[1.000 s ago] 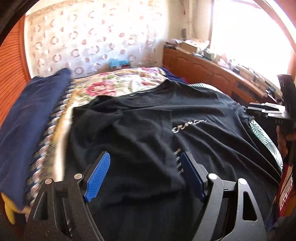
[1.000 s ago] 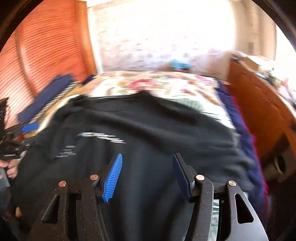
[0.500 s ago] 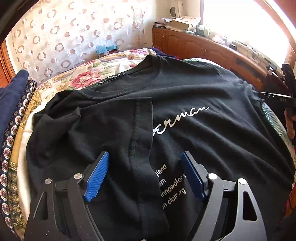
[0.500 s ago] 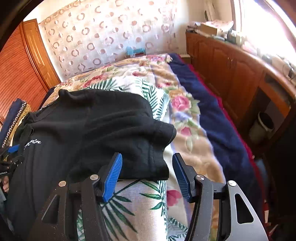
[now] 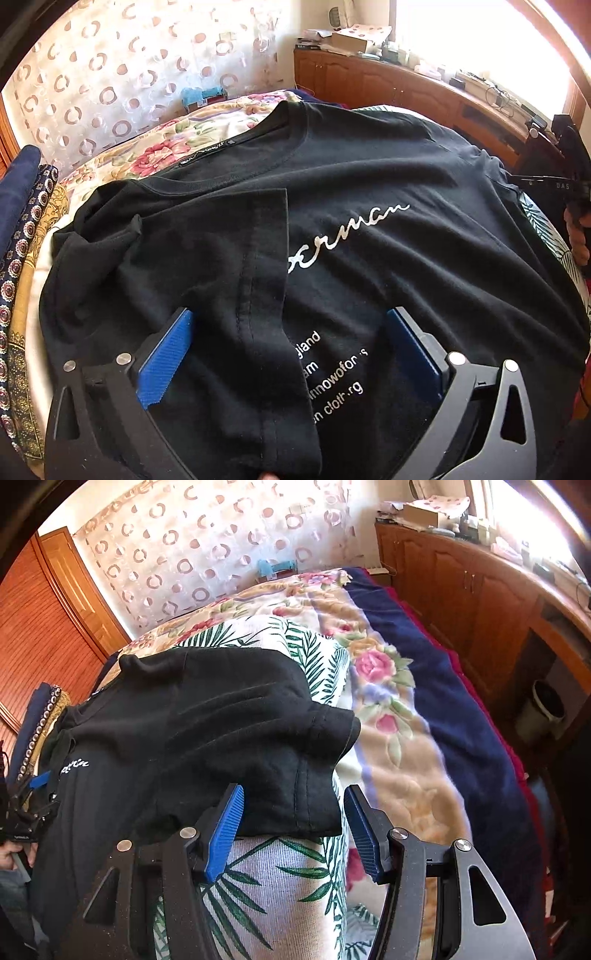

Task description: Fold small clothes

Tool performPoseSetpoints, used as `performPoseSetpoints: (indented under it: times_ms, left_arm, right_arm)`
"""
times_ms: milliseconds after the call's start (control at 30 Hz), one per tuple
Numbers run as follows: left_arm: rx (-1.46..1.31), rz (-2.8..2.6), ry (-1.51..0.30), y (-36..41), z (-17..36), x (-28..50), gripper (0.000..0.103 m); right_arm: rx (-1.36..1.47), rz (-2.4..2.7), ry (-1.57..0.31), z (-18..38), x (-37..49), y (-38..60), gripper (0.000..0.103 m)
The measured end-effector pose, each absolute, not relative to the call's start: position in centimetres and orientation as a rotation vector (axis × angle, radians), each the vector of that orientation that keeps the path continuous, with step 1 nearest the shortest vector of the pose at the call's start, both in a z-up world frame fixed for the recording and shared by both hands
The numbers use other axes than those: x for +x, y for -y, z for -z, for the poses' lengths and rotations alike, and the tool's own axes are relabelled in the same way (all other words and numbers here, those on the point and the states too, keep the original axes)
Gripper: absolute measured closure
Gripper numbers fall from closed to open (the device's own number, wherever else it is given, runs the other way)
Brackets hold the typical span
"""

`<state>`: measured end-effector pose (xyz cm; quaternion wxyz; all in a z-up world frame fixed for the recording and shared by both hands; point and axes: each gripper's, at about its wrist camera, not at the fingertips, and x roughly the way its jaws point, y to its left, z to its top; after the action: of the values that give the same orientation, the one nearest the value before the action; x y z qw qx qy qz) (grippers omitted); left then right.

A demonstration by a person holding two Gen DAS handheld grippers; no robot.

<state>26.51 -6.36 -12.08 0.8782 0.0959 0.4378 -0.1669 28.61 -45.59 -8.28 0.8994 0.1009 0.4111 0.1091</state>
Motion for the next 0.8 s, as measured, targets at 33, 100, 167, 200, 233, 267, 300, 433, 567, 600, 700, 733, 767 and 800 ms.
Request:
performPoseSetpoints:
  times_ms: [33, 100, 167, 200, 233, 267, 300, 433, 567, 600, 700, 733, 767, 800]
  left_arm:
    - [0.2, 0.348, -0.913, 6.4, 12.1, 26.6, 0.0]
    - [0.199, 0.348, -0.915, 6.3, 12.1, 26.6, 0.0]
    - [0.199, 0.343, -0.914, 6.4, 12.1, 26.6, 0.0]
    - [0.199, 0.342, -0.914, 6.5, 12.1, 26.6, 0.0]
    - [0.198, 0.341, -0.914, 6.4, 12.1, 26.6, 0.0]
    - [0.198, 0.341, -0.914, 6.4, 12.1, 26.6, 0.0]
    - [0.197, 0.342, -0.915, 6.4, 12.1, 26.6, 0.0]
    - [0.195, 0.344, -0.914, 6.5, 12.1, 26.7, 0.0]
    - [0.18, 0.333, -0.851, 6.1, 11.2, 26.2, 0.0]
    - [0.173, 0.328, -0.822, 6.0, 10.7, 26.0, 0.0]
    - [0.144, 0.302, -0.711, 5.5, 8.8, 25.4, 0.0]
    - [0.134, 0.298, -0.694, 5.4, 8.4, 25.3, 0.0]
    - [0.124, 0.297, -0.685, 5.2, 8.2, 25.4, 0.0]
    - [0.112, 0.298, -0.675, 5.0, 8.0, 25.4, 0.0]
  right_arm:
    - [0.212, -0.228, -0.854, 8.5, 28.7, 45.6, 0.046]
    - [0.212, -0.246, -0.852, 8.5, 28.6, 45.4, 0.056]
    - [0.18, -0.233, -0.834, 8.2, 28.4, 44.9, 0.078]
    - [0.151, -0.214, -0.824, 7.9, 28.3, 44.6, 0.08]
    - [0.123, -0.201, -0.809, 7.6, 28.1, 44.3, 0.086]
    - [0.106, -0.193, -0.794, 7.2, 28.0, 44.0, 0.088]
    - [0.084, -0.182, -0.777, 6.8, 27.9, 43.7, 0.088]
    - [0.016, -0.17, -0.678, 4.4, 27.2, 41.8, 0.09]
    - [-0.014, -0.251, -0.596, 1.8, 26.6, 38.8, 0.09]
    - [-0.023, -0.278, -0.582, 1.5, 26.5, 37.9, 0.09]
    - [-0.052, -0.358, -0.573, 1.3, 26.1, 34.9, 0.09]
    - [-0.056, -0.372, -0.582, 1.7, 26.2, 34.3, 0.09]
    - [-0.062, -0.386, -0.6, 2.3, 26.1, 33.5, 0.09]
    - [-0.07, -0.399, -0.615, 2.8, 26.1, 32.8, 0.09]
